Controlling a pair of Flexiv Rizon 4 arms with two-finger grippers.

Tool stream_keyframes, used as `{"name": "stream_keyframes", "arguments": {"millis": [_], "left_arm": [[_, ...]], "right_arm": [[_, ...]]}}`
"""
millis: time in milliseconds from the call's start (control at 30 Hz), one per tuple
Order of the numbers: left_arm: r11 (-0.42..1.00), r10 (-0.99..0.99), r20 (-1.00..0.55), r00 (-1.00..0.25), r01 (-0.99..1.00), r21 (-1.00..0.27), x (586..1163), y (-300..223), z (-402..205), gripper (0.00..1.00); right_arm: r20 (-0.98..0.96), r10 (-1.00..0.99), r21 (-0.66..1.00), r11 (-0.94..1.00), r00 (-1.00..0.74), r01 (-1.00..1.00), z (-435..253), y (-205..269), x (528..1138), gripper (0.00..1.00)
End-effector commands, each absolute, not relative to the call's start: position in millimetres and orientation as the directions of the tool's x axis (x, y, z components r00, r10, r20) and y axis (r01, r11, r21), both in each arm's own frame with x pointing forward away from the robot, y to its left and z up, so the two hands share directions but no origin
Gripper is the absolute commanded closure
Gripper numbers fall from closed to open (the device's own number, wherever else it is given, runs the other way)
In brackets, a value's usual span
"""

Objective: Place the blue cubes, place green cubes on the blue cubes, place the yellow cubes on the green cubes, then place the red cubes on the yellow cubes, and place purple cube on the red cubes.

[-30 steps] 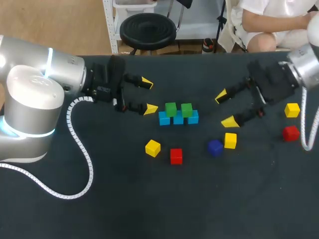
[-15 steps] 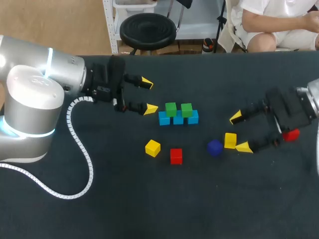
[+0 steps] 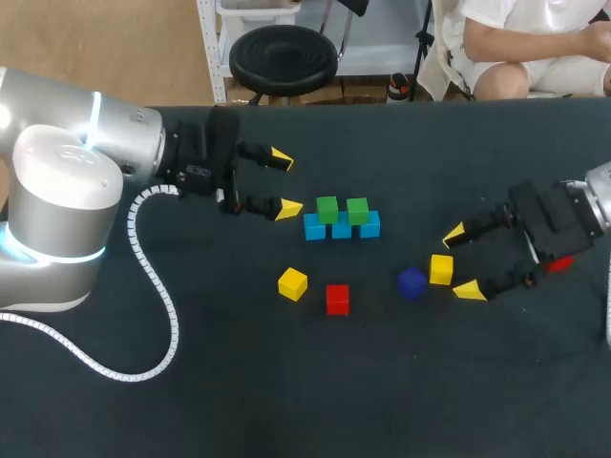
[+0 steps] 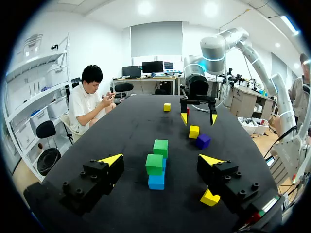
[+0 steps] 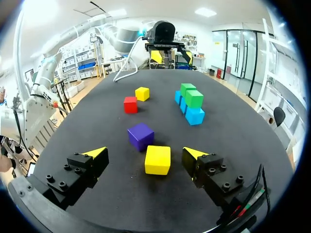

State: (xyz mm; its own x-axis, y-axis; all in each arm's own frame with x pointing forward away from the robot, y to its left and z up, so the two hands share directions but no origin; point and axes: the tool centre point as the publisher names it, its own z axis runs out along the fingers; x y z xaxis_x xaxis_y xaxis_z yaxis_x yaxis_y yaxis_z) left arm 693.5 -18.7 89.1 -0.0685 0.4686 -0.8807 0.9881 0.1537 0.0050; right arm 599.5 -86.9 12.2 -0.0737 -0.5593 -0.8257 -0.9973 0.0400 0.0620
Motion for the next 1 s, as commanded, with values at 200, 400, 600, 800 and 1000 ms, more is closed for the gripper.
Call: {"name": "stream_keyframes", "arguments": {"millis": [200, 400, 600, 800, 1000], "left_arm": [[0.154, 0.465, -0.883, -0.065, 0.988, 0.008, 693, -18, 88, 0.00], [0.154, 0.465, -0.883, -0.065, 0.988, 0.008, 693, -18, 88, 0.00], [0.154, 0.465, -0.883, -0.065, 0.988, 0.008, 693, -18, 88, 0.00], [0.154, 0.465, -0.883, -0.065, 0.988, 0.008, 693, -18, 88, 0.00], [0.154, 0.465, -0.883, -0.065, 0.988, 0.008, 693, -18, 88, 0.00]], "right_arm": [[-0.833, -0.547, 0.077, 0.038, -0.085, -0.996, -1, -79, 608, 0.00], [-0.829, -0.551, 0.084, 0.041, -0.093, -0.996, -2, -78, 609, 0.64], [-0.822, -0.560, 0.094, 0.043, -0.102, -0.995, -2, -76, 610, 1.00], [-0.813, -0.581, 0.031, 0.017, -0.035, -0.999, 25, -63, 620, 1.00], [-0.818, -0.574, -0.027, -0.023, 0.035, -0.999, 50, -46, 636, 1.00]]}}
